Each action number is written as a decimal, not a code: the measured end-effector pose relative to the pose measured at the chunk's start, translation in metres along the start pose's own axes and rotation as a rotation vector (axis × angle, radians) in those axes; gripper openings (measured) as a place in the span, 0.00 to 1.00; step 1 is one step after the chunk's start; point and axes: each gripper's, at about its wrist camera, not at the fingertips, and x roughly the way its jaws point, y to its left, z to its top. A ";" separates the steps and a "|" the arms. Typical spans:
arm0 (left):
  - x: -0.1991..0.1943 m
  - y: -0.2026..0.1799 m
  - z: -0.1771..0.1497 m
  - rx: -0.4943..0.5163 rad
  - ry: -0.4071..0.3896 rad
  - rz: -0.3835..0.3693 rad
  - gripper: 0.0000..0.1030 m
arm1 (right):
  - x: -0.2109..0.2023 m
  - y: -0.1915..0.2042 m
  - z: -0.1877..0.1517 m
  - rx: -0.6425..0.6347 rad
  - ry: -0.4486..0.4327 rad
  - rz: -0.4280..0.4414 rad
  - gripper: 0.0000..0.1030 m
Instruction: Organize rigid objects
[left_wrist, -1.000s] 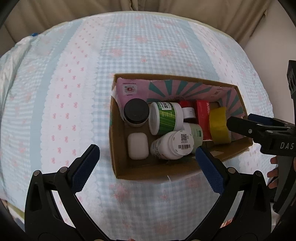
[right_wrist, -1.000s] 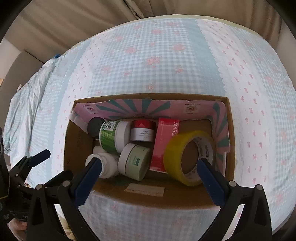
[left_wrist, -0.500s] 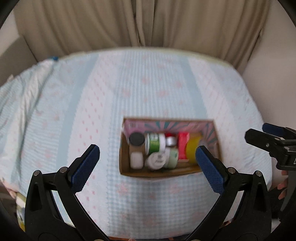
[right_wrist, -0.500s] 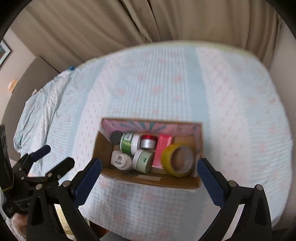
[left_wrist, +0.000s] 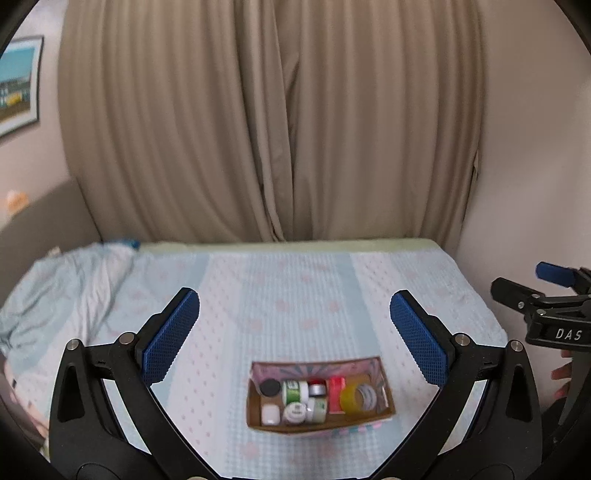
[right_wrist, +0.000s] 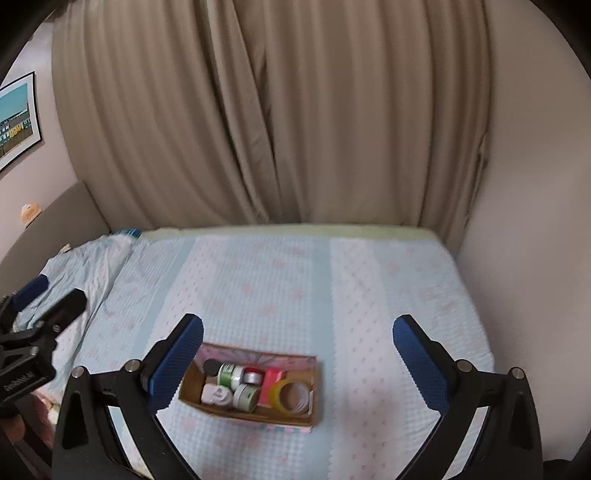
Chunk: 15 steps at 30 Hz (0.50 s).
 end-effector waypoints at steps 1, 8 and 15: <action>-0.002 -0.002 0.000 0.007 -0.008 0.005 1.00 | -0.004 -0.001 -0.001 0.002 -0.011 -0.010 1.00; -0.007 -0.010 -0.007 0.019 -0.024 0.006 1.00 | -0.016 -0.011 -0.006 0.001 -0.053 -0.069 1.00; -0.007 -0.015 -0.012 0.012 -0.019 0.003 1.00 | -0.021 -0.018 -0.008 0.012 -0.063 -0.096 0.99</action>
